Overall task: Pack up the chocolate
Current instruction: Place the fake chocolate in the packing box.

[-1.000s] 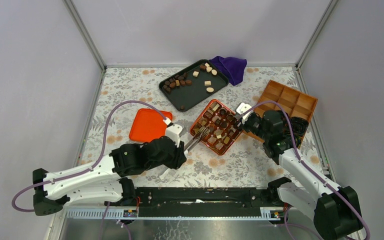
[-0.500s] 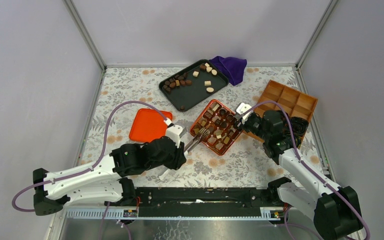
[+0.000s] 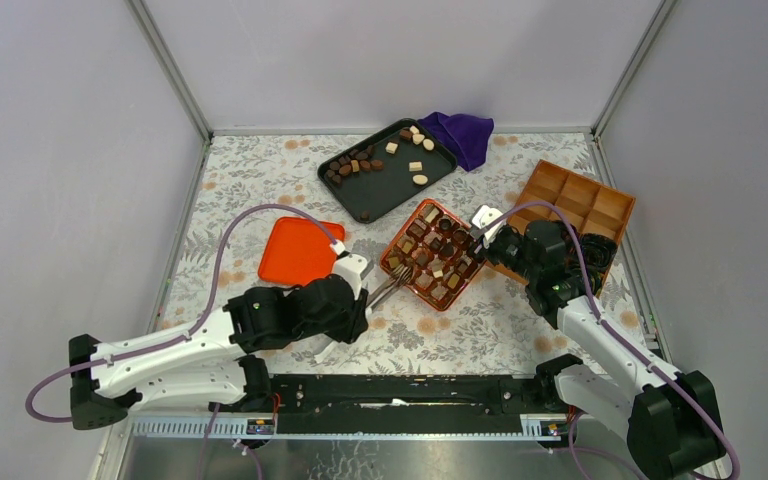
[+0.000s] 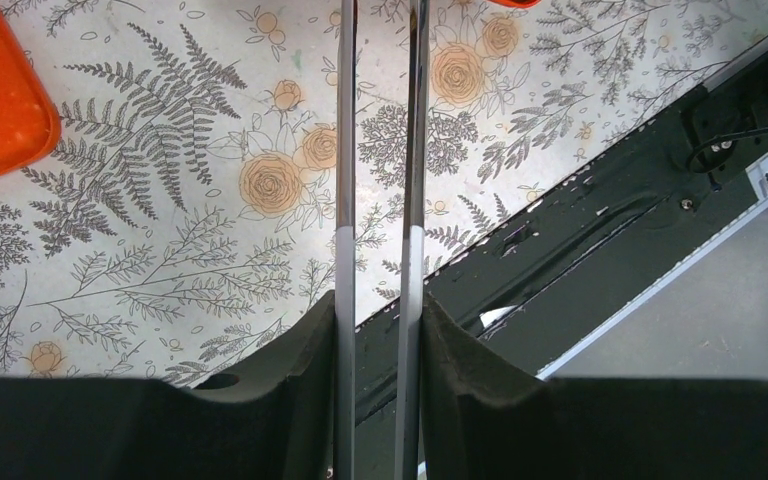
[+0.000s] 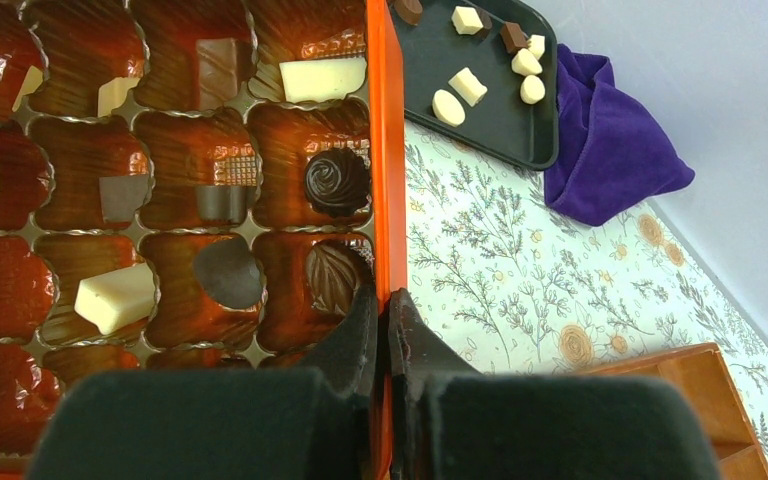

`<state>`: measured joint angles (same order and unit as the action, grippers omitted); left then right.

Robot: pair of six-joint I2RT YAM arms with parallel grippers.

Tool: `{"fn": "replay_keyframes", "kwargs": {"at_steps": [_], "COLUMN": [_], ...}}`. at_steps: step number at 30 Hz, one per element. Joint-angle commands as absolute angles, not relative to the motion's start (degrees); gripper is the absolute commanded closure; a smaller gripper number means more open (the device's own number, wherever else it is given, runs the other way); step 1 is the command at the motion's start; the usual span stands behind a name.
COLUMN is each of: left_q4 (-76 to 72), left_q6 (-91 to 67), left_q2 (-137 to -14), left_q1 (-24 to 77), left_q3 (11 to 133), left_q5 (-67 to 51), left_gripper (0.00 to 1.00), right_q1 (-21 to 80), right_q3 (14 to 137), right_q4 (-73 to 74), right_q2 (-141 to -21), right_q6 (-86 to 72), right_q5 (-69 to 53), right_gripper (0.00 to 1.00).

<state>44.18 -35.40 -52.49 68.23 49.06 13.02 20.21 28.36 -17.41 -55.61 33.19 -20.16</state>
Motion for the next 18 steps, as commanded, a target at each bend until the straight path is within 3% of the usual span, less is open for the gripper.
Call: {"fn": "replay_keyframes", "kwargs": {"at_steps": [1, 9, 18], "left_q4": [42.9, 42.9, 42.9], "left_q6": [-35.0, -34.4, -35.0], "left_q2": [-54.1, -56.2, -56.7], "left_q1": [68.6, 68.6, 68.6], "left_q3": [50.8, 52.4, 52.6], "left_q5": [13.6, 15.1, 15.5], "left_gripper": [0.97, 0.89, 0.67], "right_q1": [20.5, 20.4, 20.5], "right_q3": [30.4, 30.3, 30.3], "right_q4": [-24.3, -24.2, -24.0], "right_q2": [-54.9, -54.9, -54.9], "right_q6": [32.6, 32.8, 32.8], "right_q5": [-20.6, -20.8, -21.0], "right_gripper": [1.00, 1.00, 1.00]}}
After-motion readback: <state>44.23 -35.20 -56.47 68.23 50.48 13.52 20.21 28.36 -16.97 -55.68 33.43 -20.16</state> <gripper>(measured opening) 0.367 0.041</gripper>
